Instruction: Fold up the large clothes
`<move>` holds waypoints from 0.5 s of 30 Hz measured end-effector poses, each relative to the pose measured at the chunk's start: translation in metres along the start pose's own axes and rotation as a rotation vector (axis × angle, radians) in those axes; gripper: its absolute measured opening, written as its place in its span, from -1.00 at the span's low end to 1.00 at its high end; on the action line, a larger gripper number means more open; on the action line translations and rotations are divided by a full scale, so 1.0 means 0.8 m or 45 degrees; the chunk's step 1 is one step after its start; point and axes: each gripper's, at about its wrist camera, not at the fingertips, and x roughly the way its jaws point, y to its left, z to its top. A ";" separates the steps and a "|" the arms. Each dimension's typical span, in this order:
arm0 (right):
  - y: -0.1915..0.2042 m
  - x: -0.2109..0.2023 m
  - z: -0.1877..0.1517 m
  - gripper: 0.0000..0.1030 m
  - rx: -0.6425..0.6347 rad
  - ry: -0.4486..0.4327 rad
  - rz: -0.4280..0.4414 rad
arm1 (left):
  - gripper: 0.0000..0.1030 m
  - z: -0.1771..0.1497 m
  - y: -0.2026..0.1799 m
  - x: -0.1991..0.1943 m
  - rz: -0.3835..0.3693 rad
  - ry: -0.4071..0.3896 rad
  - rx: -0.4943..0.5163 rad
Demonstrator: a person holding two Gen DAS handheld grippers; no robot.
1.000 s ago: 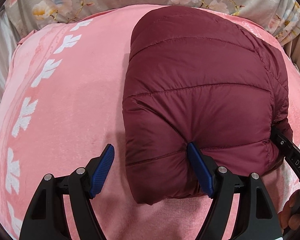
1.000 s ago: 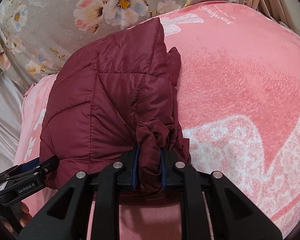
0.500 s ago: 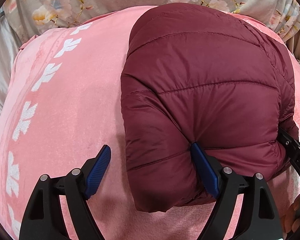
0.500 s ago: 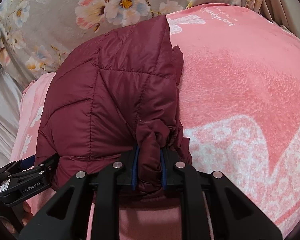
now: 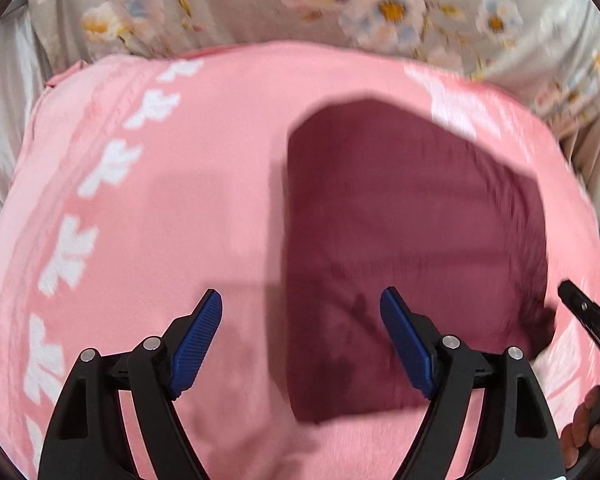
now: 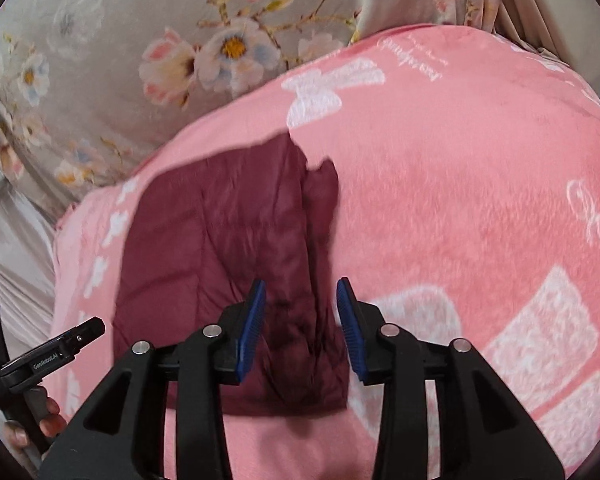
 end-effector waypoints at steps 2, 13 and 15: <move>0.005 0.004 0.022 -0.30 0.011 -0.015 0.018 | 0.53 0.027 0.000 -0.003 0.009 -0.035 -0.017; 0.039 0.107 0.102 -0.22 0.113 0.061 -0.056 | 0.53 0.139 -0.042 0.056 0.120 -0.087 -0.005; 0.041 0.129 0.103 -0.28 0.116 0.077 -0.077 | 0.53 0.148 -0.054 0.077 0.144 -0.080 0.015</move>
